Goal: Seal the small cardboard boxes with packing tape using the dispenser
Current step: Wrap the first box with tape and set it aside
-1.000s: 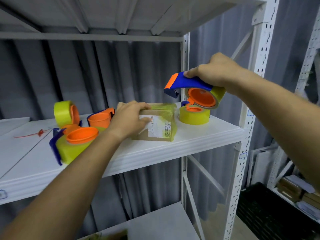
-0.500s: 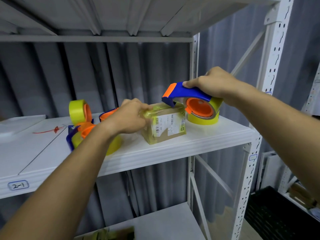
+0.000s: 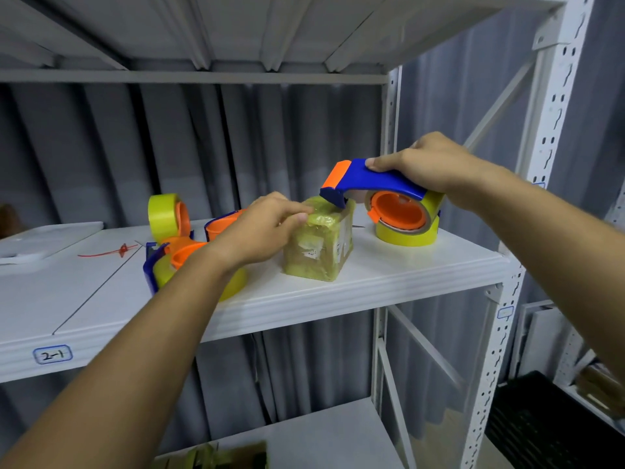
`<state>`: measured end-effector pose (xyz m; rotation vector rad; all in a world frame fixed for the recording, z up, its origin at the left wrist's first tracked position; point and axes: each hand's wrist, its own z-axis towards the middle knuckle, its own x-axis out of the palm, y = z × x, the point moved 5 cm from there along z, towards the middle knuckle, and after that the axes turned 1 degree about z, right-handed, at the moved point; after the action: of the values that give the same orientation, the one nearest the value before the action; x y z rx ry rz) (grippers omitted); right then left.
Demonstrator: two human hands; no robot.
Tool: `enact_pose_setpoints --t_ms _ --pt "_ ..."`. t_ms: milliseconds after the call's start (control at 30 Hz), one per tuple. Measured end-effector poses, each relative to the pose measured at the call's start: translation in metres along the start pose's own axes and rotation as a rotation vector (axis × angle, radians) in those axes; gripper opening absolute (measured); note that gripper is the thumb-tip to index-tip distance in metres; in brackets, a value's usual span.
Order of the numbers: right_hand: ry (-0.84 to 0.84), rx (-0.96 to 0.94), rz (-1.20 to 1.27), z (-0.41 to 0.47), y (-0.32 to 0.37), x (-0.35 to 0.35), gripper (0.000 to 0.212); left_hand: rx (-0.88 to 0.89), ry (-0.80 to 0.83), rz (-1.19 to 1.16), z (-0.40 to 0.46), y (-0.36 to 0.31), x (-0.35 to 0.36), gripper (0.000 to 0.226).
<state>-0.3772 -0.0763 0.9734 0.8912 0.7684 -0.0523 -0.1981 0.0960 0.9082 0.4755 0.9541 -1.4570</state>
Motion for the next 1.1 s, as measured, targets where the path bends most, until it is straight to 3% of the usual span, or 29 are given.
enact_pose_setpoints --t_ms 267,467,767,1100 --pt "0.104 -0.056 0.024 -0.001 0.006 0.005 0.059 -0.07 -0.223 0.011 0.005 -0.005 0.015 0.023" --pt "0.138 -0.132 0.03 -0.001 0.01 0.012 0.054 -0.213 -0.251 -0.462 0.004 0.007 -0.003 0.032" --pt "0.187 -0.245 0.095 -0.006 0.023 0.023 0.062 -0.48 -0.025 -0.96 -0.004 0.005 -0.009 0.032" --pt "0.252 -0.291 0.118 -0.01 0.028 0.025 0.054 -0.547 0.014 -0.978 -0.006 0.012 -0.004 0.016"
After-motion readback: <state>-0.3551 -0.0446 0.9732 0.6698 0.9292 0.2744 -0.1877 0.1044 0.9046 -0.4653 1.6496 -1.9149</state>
